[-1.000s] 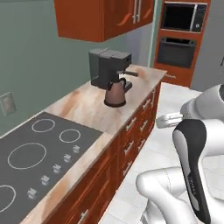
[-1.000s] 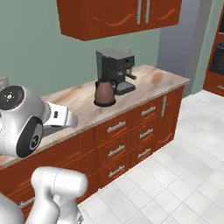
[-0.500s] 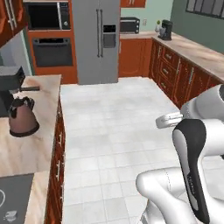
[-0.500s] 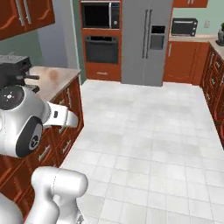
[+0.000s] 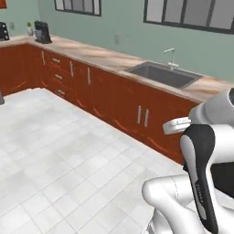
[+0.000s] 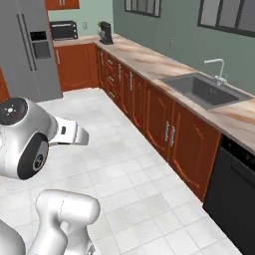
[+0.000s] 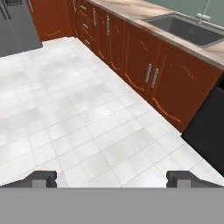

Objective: Navigate to the sink.

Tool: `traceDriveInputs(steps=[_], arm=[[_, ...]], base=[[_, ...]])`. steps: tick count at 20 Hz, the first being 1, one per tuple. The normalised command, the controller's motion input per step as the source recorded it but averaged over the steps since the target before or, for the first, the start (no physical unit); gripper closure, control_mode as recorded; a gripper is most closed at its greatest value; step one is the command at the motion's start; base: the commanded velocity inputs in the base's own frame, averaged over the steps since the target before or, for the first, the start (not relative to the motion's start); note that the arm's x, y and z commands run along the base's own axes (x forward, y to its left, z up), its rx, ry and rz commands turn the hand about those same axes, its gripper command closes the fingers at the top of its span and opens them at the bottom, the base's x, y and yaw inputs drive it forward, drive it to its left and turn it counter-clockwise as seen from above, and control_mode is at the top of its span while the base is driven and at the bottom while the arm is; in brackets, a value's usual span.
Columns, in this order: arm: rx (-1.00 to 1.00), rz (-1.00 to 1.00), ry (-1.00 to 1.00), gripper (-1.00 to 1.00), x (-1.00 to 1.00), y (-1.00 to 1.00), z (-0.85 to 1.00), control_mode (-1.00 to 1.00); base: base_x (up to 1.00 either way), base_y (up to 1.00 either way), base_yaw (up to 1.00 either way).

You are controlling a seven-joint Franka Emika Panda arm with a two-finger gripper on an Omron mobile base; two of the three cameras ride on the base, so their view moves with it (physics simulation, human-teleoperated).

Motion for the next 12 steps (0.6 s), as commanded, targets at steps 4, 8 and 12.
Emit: traceDriveInputs(steps=[4, 8, 12], arm=[[0.00, 0.00, 0.00, -1.00, 0.00, 0.00, 0.00, 1.00], [0.00, 0.00, 0.00, -1.00, 0.00, 0.00, 0.00, 1.00], [0.00, 0.00, 0.00, -1.00, 0.00, 0.00, 0.00, 1.00]], base=[[0.43, 0.53, -0.83], [0.93, 0.79, -0.66], [1.00, 0.81, -0.61]])
